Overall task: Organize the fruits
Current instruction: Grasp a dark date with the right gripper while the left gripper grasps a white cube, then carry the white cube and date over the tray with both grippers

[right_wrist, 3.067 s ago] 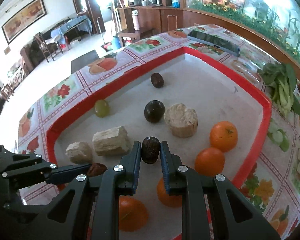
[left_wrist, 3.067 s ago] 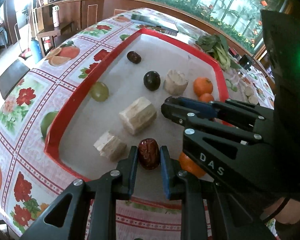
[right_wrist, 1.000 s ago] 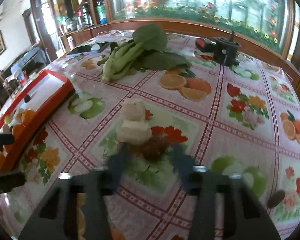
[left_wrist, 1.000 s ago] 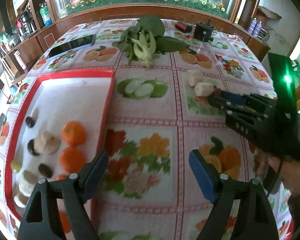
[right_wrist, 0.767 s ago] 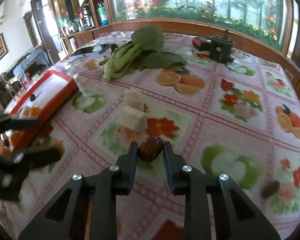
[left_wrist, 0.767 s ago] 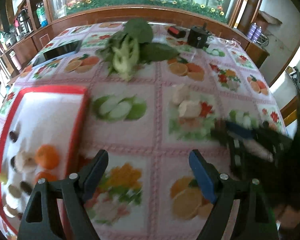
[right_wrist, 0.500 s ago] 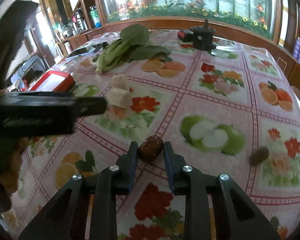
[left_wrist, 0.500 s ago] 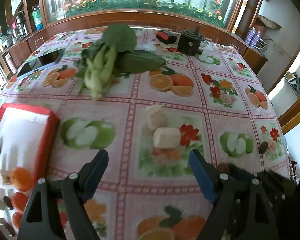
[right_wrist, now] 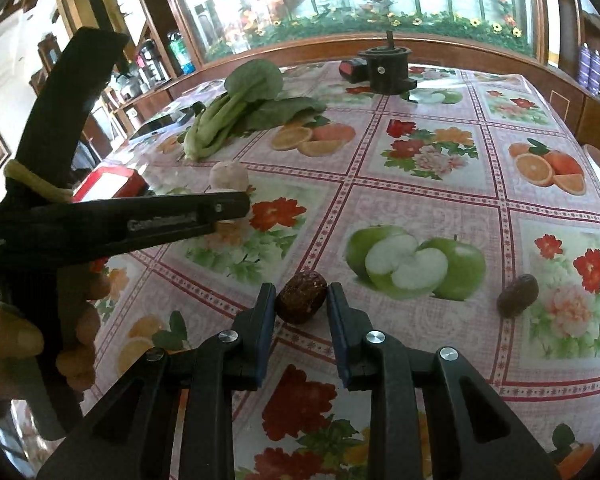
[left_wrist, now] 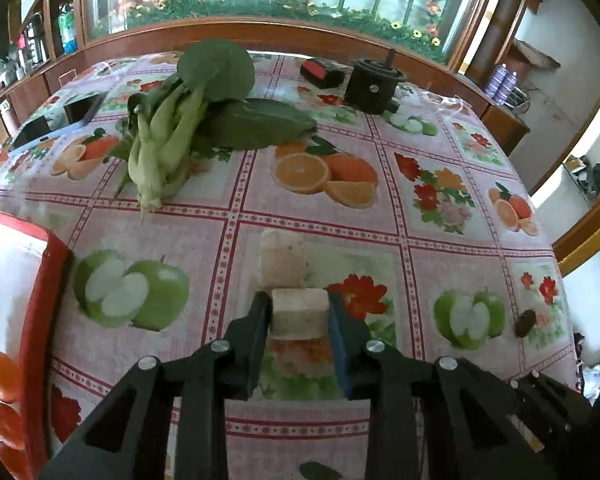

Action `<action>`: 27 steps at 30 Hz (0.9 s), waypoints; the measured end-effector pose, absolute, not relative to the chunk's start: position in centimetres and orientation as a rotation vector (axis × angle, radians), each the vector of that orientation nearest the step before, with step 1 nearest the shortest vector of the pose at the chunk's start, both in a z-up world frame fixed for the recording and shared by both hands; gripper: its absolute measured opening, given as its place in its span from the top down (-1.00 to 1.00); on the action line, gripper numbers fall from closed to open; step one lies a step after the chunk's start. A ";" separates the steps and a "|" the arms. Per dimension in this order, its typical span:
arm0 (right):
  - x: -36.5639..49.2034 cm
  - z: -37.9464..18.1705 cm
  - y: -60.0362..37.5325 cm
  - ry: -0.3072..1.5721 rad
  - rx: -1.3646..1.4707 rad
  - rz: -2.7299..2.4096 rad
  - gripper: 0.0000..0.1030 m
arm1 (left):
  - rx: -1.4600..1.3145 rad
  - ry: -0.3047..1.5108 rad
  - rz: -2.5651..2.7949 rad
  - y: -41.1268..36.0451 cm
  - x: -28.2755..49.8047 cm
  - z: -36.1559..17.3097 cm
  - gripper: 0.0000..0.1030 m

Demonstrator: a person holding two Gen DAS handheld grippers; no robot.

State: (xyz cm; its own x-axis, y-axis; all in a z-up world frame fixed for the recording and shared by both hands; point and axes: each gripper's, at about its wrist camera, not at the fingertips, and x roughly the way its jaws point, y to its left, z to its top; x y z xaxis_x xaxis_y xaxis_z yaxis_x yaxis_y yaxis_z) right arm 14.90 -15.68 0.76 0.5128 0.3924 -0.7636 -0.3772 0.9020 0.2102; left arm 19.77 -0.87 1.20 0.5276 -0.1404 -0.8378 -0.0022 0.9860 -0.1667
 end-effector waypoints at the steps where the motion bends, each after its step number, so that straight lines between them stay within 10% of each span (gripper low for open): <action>1: 14.8 0.8 -15.7 0.921 0.015 0.460 0.49 | -0.143 1.013 -0.092 -0.9 19.5 1.2 0.39; 27: 3.2 1.9 -15.8 0.949 0.022 0.340 0.49 | -0.087 1.032 -0.141 2.5 2.9 2.7 0.38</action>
